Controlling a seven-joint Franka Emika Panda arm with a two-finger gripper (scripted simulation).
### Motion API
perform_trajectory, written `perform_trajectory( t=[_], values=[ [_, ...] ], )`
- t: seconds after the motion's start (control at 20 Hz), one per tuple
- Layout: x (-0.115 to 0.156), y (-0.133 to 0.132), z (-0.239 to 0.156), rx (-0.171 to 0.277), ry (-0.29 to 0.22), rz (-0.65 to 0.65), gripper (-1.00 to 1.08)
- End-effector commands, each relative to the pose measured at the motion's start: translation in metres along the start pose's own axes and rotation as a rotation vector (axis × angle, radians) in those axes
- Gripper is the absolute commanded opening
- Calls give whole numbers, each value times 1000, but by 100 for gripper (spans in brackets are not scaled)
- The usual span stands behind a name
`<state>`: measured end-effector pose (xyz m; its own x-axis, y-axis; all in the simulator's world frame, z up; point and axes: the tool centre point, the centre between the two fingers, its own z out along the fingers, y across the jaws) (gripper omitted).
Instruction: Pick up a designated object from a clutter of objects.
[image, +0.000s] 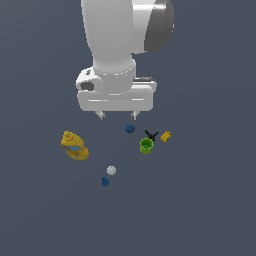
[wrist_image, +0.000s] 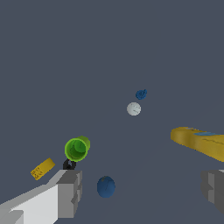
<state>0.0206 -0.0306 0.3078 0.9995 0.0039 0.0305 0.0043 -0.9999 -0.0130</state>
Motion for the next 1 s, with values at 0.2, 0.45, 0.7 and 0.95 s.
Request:
perform_trajectory(
  t=[0.2, 0.45, 0.7, 0.95],
  values=[
    [23, 11, 27, -6, -6, -118, 100],
    [44, 22, 57, -10, -12, -235, 100],
    [63, 33, 89, -12, -18, -353, 100],
    [79, 45, 124, -11, -23, -470, 100]
  ],
)
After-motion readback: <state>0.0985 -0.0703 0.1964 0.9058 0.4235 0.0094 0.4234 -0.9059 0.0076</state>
